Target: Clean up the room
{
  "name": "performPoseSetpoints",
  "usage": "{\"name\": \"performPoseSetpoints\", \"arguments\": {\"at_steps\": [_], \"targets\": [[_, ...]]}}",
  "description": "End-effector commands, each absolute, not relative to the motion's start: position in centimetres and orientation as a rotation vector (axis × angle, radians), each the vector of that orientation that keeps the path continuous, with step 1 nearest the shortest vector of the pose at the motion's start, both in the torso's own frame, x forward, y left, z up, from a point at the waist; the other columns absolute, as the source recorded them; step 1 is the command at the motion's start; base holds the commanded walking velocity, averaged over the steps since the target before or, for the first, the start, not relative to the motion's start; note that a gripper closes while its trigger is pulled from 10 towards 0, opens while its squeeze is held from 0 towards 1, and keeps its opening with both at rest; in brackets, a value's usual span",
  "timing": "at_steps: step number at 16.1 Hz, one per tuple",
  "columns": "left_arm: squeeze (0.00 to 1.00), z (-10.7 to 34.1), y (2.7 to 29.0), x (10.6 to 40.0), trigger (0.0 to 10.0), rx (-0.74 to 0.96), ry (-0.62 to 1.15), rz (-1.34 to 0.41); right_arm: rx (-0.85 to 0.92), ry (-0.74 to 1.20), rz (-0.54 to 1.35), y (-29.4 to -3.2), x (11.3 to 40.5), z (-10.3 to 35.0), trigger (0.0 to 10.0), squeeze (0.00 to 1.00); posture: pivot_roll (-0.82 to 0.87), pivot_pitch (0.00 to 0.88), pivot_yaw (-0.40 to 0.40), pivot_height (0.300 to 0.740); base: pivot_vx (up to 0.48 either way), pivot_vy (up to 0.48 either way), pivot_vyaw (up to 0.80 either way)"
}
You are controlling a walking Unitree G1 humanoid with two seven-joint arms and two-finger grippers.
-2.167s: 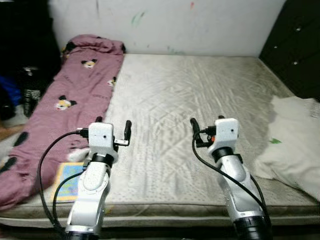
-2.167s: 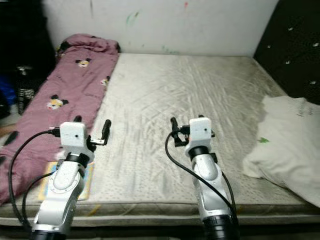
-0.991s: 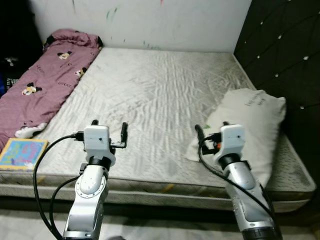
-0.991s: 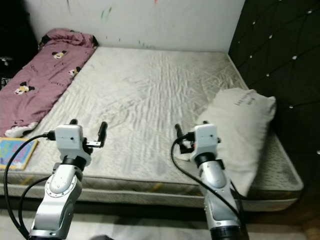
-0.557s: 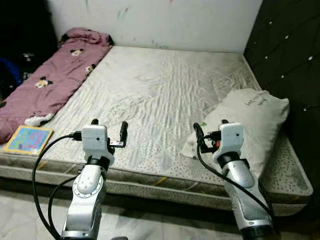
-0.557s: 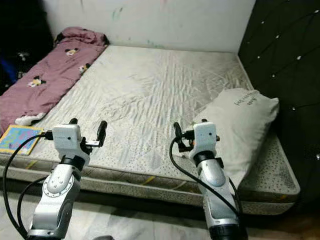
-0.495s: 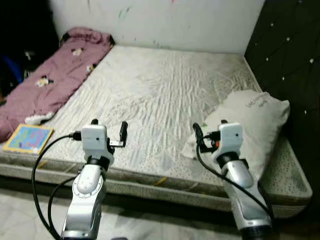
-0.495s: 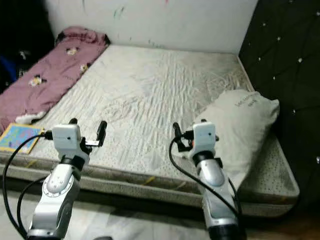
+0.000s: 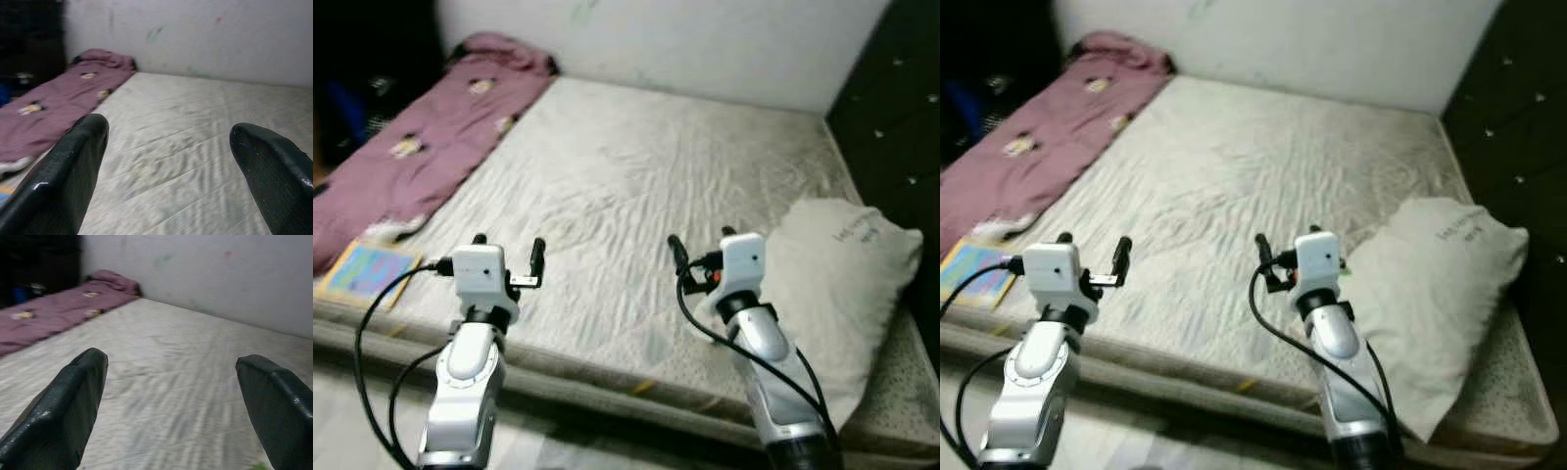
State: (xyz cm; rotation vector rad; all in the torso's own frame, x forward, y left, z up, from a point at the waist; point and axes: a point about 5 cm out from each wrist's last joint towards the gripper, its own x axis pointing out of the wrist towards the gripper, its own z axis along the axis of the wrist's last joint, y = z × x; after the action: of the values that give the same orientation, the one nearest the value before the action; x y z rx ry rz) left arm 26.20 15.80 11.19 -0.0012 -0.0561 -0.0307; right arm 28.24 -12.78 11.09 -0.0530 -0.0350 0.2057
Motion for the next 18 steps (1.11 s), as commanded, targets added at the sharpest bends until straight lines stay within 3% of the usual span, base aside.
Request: {"name": "performPoseSetpoints", "arguments": {"at_steps": [1, 6, 18], "targets": [[0.00, 11.16, 14.91, 26.37, 10.0, -0.018, -0.044, -0.030, -0.069, -0.021, 0.170, -14.06, 28.17, 10.83, 10.0, 0.00, 0.00, 0.000, -0.037, 0.740, 0.000, 0.000, 0.00], [0.00, 11.11, 14.60, 26.43, 10.0, -0.008, -0.038, -0.037, -0.072, -0.008, 0.167, -14.09, 28.37, 10.64, 10.0, 0.00, 0.00, 0.000, -0.042, 0.740, 0.000, -0.053, -0.13], [0.00, 11.24, 14.39, 26.47, 10.0, -0.021, -0.043, -0.049, -0.069, -0.010, 0.161, -14.21, 28.69, 10.70, 10.0, 0.00, 0.00, 0.000, -0.046, 0.740, 0.000, -0.475, -0.05]]}}
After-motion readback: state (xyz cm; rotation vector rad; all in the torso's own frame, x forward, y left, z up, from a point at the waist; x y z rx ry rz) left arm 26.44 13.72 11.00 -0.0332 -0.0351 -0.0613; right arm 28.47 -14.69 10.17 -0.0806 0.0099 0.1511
